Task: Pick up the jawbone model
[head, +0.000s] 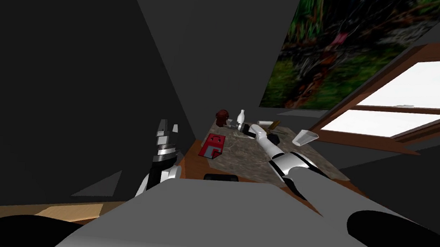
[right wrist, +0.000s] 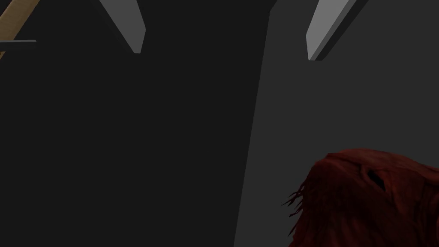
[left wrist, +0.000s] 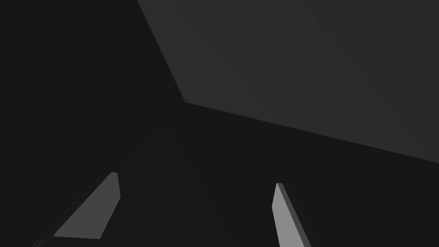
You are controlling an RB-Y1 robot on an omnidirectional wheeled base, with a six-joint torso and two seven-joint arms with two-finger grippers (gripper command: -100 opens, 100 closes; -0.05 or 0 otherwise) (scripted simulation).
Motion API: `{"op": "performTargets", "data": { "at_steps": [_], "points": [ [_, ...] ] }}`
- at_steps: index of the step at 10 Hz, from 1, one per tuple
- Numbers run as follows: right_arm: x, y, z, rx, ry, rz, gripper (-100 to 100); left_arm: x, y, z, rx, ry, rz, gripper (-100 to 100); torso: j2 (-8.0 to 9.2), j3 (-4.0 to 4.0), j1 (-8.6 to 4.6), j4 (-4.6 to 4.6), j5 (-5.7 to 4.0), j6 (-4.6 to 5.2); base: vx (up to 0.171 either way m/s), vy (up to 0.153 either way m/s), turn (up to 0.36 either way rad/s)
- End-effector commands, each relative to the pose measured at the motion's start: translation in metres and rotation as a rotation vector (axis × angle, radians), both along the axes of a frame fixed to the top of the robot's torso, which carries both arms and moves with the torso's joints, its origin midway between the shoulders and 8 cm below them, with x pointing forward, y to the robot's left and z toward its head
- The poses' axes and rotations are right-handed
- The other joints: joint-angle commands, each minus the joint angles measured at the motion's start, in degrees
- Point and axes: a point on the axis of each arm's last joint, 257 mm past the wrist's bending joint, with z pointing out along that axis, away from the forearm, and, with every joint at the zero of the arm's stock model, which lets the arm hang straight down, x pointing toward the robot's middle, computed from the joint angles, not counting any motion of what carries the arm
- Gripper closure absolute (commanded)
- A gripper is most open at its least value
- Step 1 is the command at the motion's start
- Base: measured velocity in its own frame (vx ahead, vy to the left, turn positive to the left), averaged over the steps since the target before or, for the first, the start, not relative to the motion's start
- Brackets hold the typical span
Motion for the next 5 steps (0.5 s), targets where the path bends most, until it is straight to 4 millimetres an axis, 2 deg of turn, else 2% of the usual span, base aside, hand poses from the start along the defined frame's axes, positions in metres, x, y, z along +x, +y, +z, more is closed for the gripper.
{"op": "performTargets", "data": {
  "at_steps": [1,2,3,5],
  "points": [
    [0.006,-0.011,-0.017,-0.106,0.003,0.007,-100,0.0,0.0,0.0,0.0,0.0,0.0,0,0.0,0.0,0.0,0.0,0.0,0.0,0.001,0.034,0.062],
    [0.007,-0.014,-0.022,-0.113,0.011,0.0,-100,0.0,0.0,0.0,0.0,0.0,0.0,0,0.0,0.0,0.03,0.0,0.01,-0.02,0.001,0.032,0.044],
    [0.009,-0.022,-0.029,-0.203,-0.003,0.018,-100,0.0,0.0,0.0,0.0,0.0,0.0,0,0.01,0.01,0.02,0.0,0.0,-0.01,0.001,0.044,0.068],
    [0.012,-0.031,-0.039,-0.208,0.021,-0.001,-100,0.0,0.0,0.0,0.0,0.0,0.0,0,0.0,0.0,0.05,0.0,0.01,-0.01,0.005,0.027,0.019]
  ]
}}
